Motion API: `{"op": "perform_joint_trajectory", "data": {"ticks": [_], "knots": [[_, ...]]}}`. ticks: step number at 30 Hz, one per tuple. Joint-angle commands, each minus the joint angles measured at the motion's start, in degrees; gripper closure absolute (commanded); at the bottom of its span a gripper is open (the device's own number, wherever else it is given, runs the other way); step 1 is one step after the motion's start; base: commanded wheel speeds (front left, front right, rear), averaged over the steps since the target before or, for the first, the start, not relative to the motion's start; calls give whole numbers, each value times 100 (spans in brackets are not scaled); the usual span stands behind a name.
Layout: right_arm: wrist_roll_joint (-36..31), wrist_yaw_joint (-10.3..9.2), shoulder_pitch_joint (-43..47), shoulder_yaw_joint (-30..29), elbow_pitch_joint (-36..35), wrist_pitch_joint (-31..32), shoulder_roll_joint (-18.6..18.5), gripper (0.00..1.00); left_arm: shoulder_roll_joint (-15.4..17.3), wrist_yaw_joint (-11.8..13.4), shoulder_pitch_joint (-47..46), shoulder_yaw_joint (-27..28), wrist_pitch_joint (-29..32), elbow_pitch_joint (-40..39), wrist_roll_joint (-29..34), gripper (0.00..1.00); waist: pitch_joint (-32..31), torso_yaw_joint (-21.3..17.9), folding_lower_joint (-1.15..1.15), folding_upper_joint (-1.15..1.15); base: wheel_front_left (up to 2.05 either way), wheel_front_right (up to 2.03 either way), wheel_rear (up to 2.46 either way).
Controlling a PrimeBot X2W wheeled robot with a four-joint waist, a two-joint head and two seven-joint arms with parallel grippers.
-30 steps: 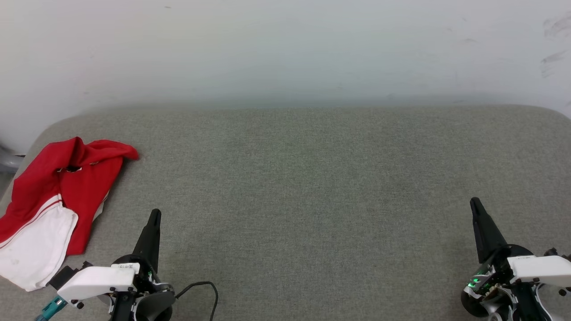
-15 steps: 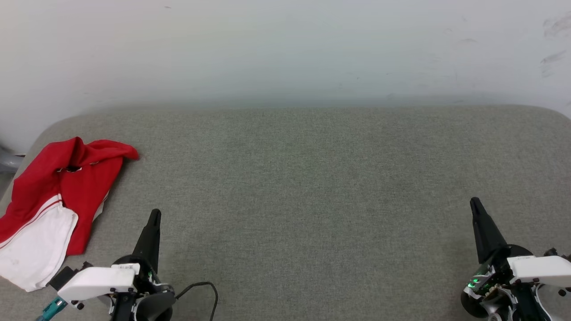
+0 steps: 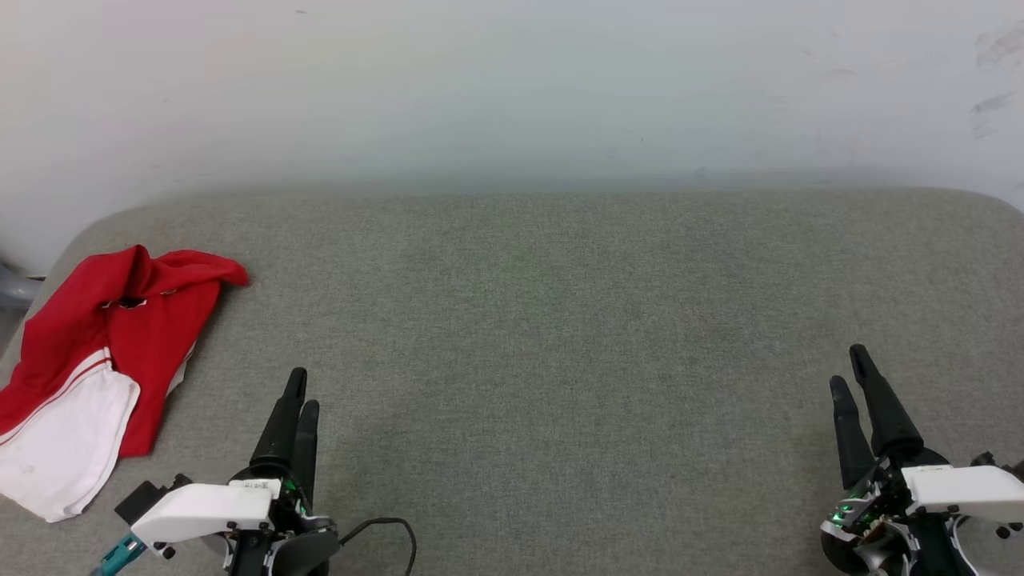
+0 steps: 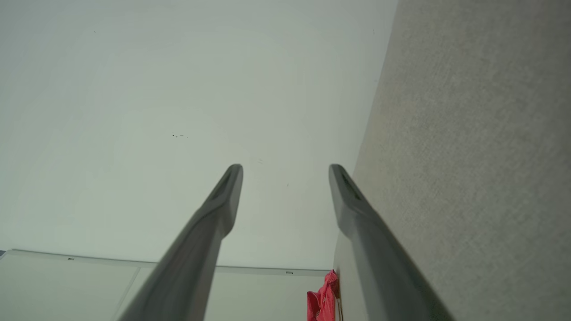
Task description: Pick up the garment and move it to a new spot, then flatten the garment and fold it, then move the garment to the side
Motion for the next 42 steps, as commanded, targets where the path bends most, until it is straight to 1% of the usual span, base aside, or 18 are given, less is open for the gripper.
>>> {"op": "perform_joint_trajectory", "data": {"ticks": [1, 4, 5, 9, 11, 14, 17, 22, 32, 36, 42], "knots": [[-48, 1, -37, 48, -195, -86, -1, 0, 9, 0, -183, -97, -94, -195, 63, 0, 2, 2, 0, 0, 0, 0, 0], [-60, 1, -21, 82, -260, -159, -4, 0, 10, 0, -192, -169, -171, -260, 90, 0, 4, 5, 0, 0, 0, 0, 0], [-92, 1, 6, 141, -352, -272, -23, 0, 10, 0, -212, -275, -294, -364, 217, 0, 6, 9, 0, 0, 0, 0, 0], [-238, 1, 30, 199, -400, -386, -93, 0, 11, 0, -228, -342, -387, -470, 432, 0, 7, 10, 0, 0, 0, 0, 0], [-406, 1, 41, 240, -397, -456, -154, 0, 11, 0, -231, -352, -432, -522, 632, 0, 7, 11, 0, 0, 0, 0, 0], [-751, 1, 37, 302, -405, -555, -234, 0, 11, -1, -238, -358, -499, -610, 1101, 0, 7, 9, 0, 0, 0, 0, 0], [-1240, 1, 24, 307, -440, -632, -292, 0, 11, -1, -219, -308, -564, -730, 1517, 0, 8, 6, 0, 0, 0, 0, 0], [-2171, 1, 41, 211, -602, -735, -223, 0, 11, -1, -185, -261, -667, -896, 2232, 0, 13, 6, 0, 0, 0, 0, 0], [-4039, 1, 124, 232, -830, -929, -172, 0, 12, -1, -171, -505, -860, -901, 4078, 0, 16, 14, 0, 0, 0, 0, 0], [-4809, 1, 163, 276, -872, -999, -209, 0, 13, 44, -179, -600, -933, -850, 4762, 0, 17, 9, 0, 0, 0, 0, 0], [-5724, 1, 213, 269, -895, -1101, -195, 0, 48, 183, -197, -722, -1033, -812, 5628, 0, 17, 10, 0, 0, 0, 0, 0]]}}
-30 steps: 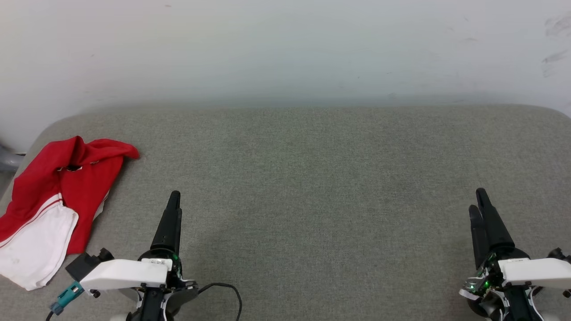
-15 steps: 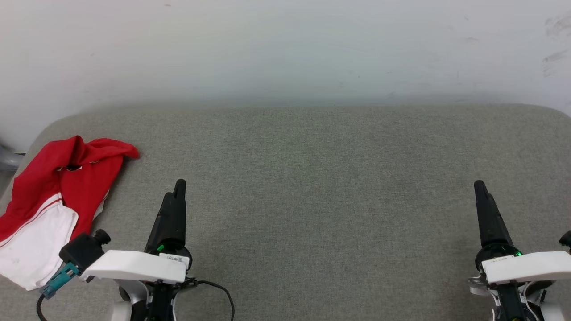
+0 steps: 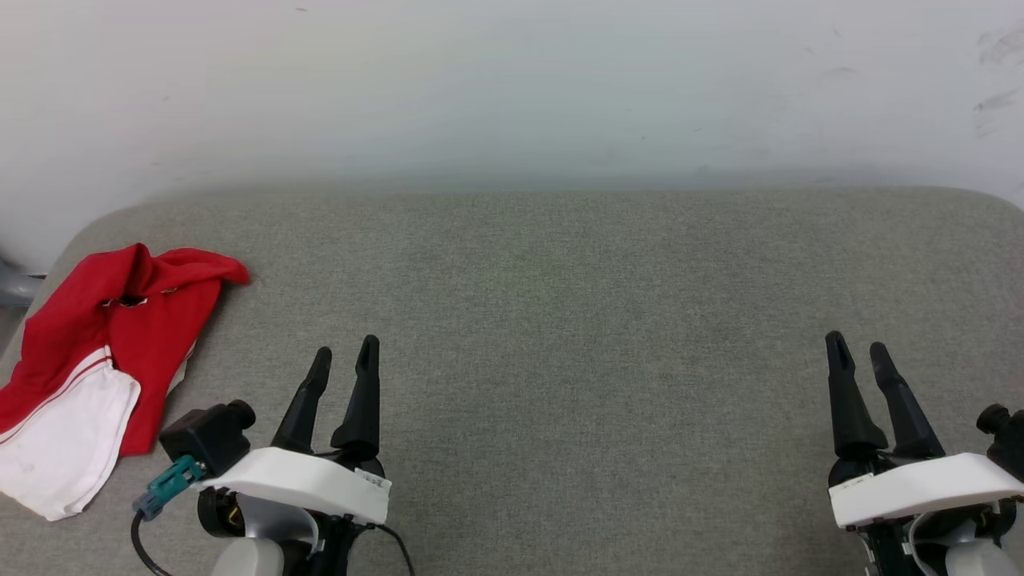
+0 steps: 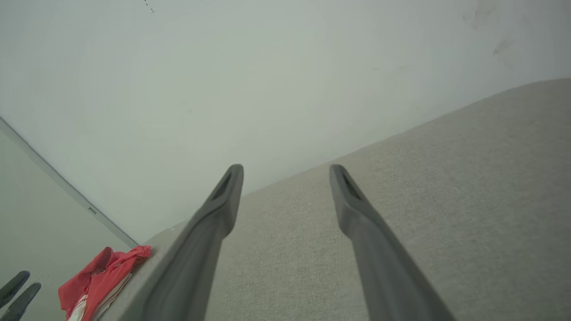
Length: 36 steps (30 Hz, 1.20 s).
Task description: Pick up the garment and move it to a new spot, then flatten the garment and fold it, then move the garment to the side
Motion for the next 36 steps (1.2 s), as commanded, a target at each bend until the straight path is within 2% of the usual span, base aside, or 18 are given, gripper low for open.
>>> {"op": "perform_joint_trajectory", "data": {"ticks": [1, 11, 21, 27, 36], "knots": [[-235, 1, 27, 6, -101, -45, -16, 0, 41, 47, -127, -26, -63, -60, 220, 0, 0, 0, 0, 0, 0, 0, 0], [-1229, 0, 92, -2, -238, -3, 31, 0, 287, 413, -122, -201, -220, -56, 1108, 0, -11, 12, 0, 0, 0, 0, 0], [-1826, 0, 162, 10, -331, 226, 43, 0, 475, 665, -108, -366, -361, 28, 1654, 0, -27, 22, 0, 0, 0, 0, 0], [-2118, 0, 226, -23, -404, 319, 61, 0, 508, 727, -117, -454, -442, 109, 1893, 0, -37, 32, 0, 0, 0, 0, 0], [-2556, 0, 289, -55, -492, 394, 92, 0, 462, 637, -152, -446, -555, 277, 2073, 0, -42, 32, 0, 0, 0, 0, 0]]}}
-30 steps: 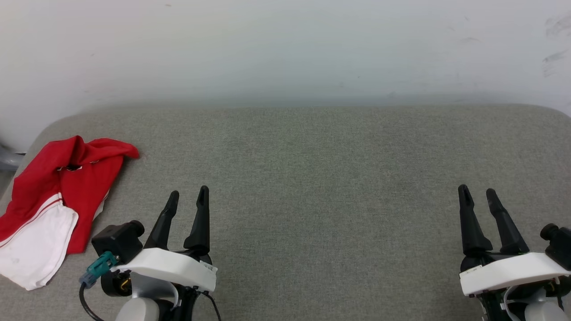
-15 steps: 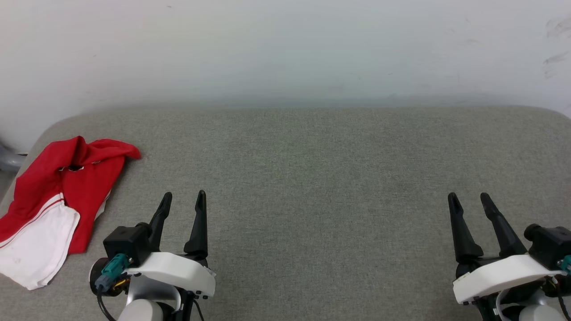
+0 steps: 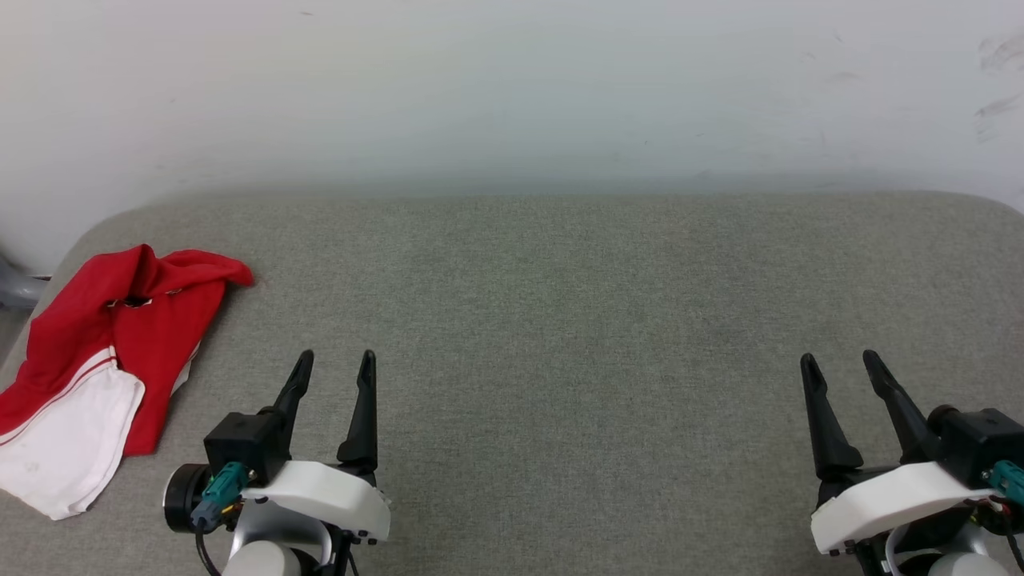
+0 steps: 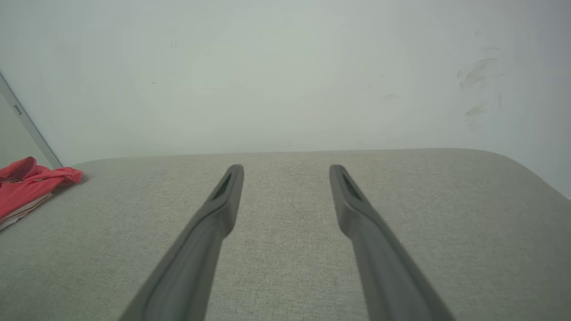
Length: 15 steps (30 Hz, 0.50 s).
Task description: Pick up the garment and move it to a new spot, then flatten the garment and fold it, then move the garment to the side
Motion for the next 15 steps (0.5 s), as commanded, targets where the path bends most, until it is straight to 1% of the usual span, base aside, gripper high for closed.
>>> {"op": "perform_joint_trajectory", "data": {"ticks": [1, 10, 15], "knots": [[-137, -1, 59, -14, -74, 16, 15, 0, -16, -25, -102, 5, -55, 11, 93, 0, 0, 1, 0, 0, 0, 0, 0], [-484, -1, 86, -41, -126, -59, 55, 0, -109, -197, -138, 98, -160, 199, 280, 0, -8, 12, 0, 0, 0, 0, 0], [-614, -2, 97, -47, -155, -81, 69, 0, -154, -235, -117, 155, -201, 275, 378, 0, -17, 23, 0, 0, 0, 0, 0]]}}
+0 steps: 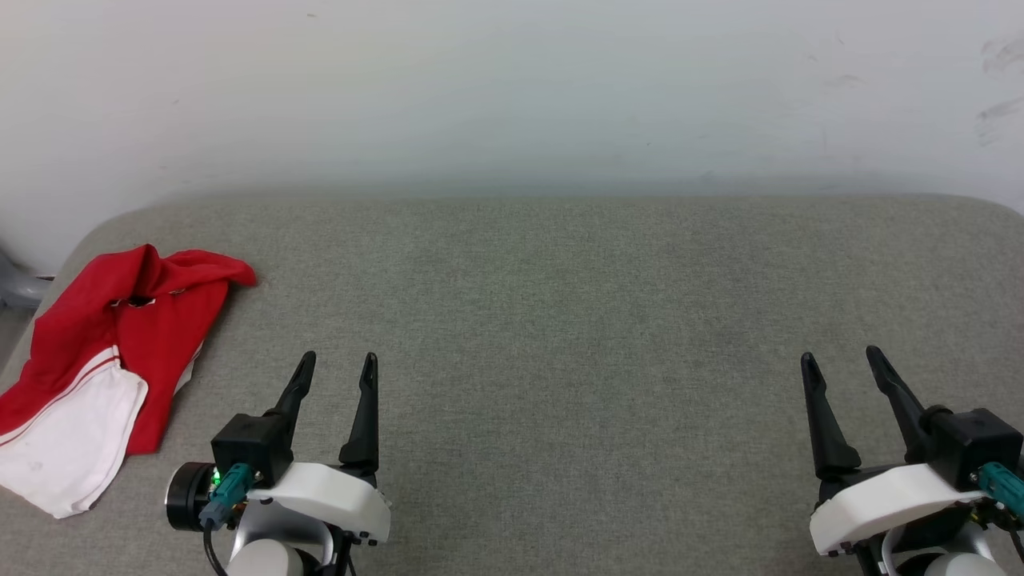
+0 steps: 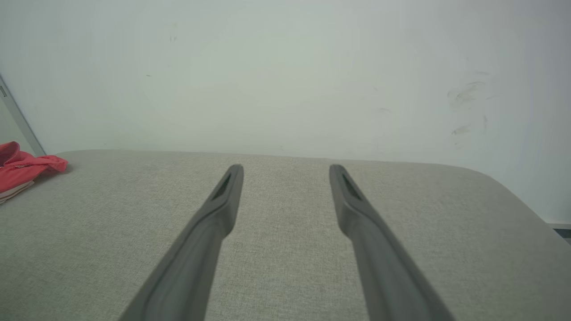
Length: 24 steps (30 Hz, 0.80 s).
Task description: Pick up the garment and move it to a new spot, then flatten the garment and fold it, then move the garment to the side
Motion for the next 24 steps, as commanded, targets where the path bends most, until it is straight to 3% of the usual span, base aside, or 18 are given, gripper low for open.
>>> {"op": "perform_joint_trajectory", "data": {"ticks": [1, 12, 24], "knots": [[-96, -2, 78, -7, -60, -27, 26, 0, -28, -33, -49, 2, -44, 4, 74, 0, 0, 4, 0, 0, 0, 0, 0], [-399, -2, 139, -27, -192, -92, 48, 0, -123, -124, -95, 244, -157, 152, 332, 0, 0, 261, 0, 0, 0, 0, 0], [-258, -3, 115, 213, -356, -27, 51, 0, -213, -176, -82, 536, -186, 229, 379, 0, 28, 1075, 0, 0, 0, 0, 0]]}}
